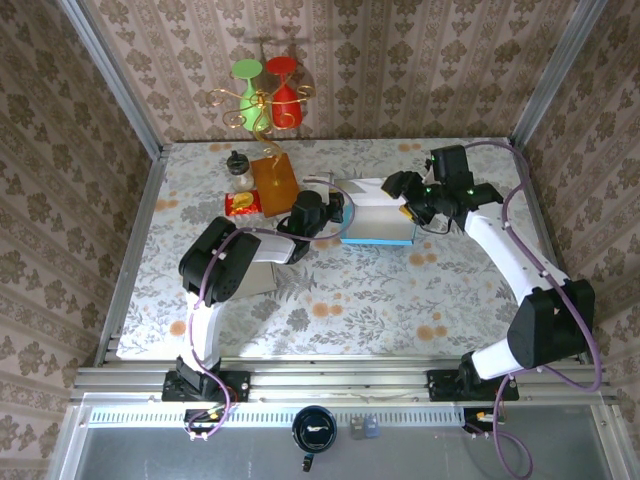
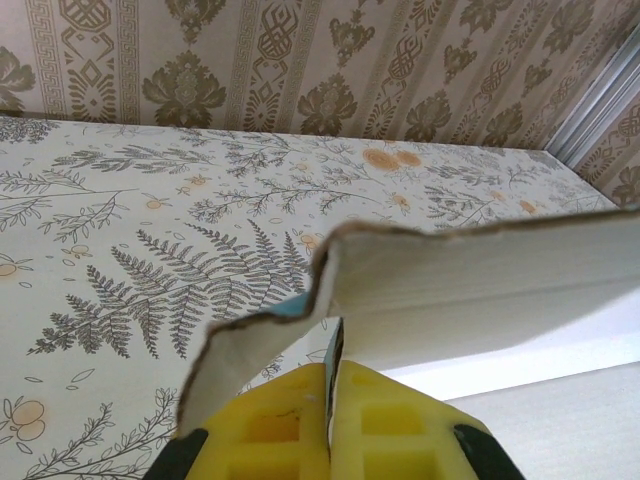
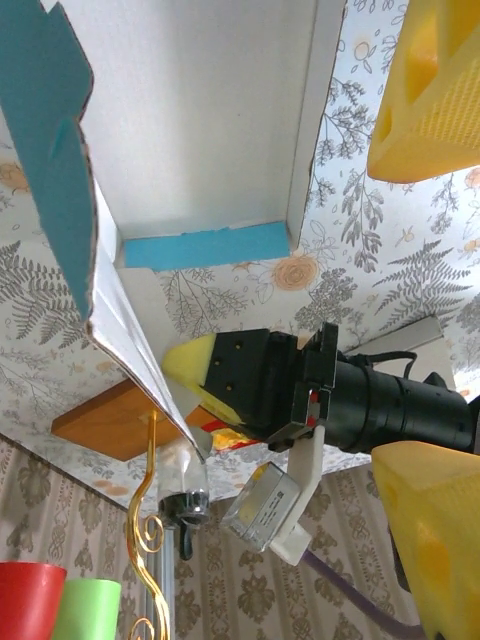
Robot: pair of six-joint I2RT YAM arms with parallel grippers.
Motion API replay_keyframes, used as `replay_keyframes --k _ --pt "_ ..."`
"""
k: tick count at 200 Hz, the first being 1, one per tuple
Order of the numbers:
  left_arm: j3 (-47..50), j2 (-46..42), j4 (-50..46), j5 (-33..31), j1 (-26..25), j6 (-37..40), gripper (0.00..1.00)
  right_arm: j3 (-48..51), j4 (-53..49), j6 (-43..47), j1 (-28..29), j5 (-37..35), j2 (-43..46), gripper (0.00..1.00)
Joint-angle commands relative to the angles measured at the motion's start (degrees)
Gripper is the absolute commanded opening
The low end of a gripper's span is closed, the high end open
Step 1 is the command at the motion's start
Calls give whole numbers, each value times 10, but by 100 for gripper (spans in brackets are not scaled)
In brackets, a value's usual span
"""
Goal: Fold the paper box
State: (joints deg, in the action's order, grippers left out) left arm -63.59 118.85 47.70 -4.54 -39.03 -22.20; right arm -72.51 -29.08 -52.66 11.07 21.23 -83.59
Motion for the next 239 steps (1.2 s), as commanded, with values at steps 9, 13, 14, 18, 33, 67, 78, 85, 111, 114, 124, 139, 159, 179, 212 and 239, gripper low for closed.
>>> replay_keyframes --k 9,13,14,18,33,67,78,85,111,114,124,139,159,179,212,239 --pt "-12 -22 -25 -9 -3 24 0 -44 -52 19 -39 -24 34 71" --pt "-13 -22 -25 -8 -3 25 0 -56 -59 20 -47 -19 34 71" --pt "-13 -22 -26 -9 -3 26 0 -60 -61 21 -48 -18 34 71" --pt "-12 -22 -26 -8 -3 25 0 -72 -66 22 -55 -13 33 71" --pt "-14 -22 -27 -7 -3 26 0 -110 -81 22 -78 -3 22 71" --pt "-16 -20 -27 -7 -2 26 0 -137 -104 -4 -137 13 -23 69" --pt "-16 -21 -26 -5 -2 26 0 -144 -118 -10 -158 40 -57 66" --pt "-15 -22 -26 -5 -2 26 0 -149 -122 -14 -169 63 -82 65" --pt "-16 -24 -26 1 -2 28 0 -194 -150 1 -185 126 -171 61" --pt "-15 -24 -26 2 -2 27 0 -200 -153 4 -185 130 -180 60" --pt "-16 -25 -26 2 -2 28 0 -217 -165 11 -185 144 -208 59" --pt "-17 -26 -27 4 -2 29 0 -230 -170 13 -185 167 -241 57" --pt "-17 -27 -29 5 0 29 0 -227 -164 12 -183 183 -256 54" --pt "-18 -27 -29 7 0 29 0 -210 -154 9 -178 199 -261 52" --pt "-20 -25 -29 9 0 28 0 -188 -124 0 -176 215 -270 48" --pt "-21 -24 -31 10 1 29 0 -187 -112 -4 -174 226 -279 47"
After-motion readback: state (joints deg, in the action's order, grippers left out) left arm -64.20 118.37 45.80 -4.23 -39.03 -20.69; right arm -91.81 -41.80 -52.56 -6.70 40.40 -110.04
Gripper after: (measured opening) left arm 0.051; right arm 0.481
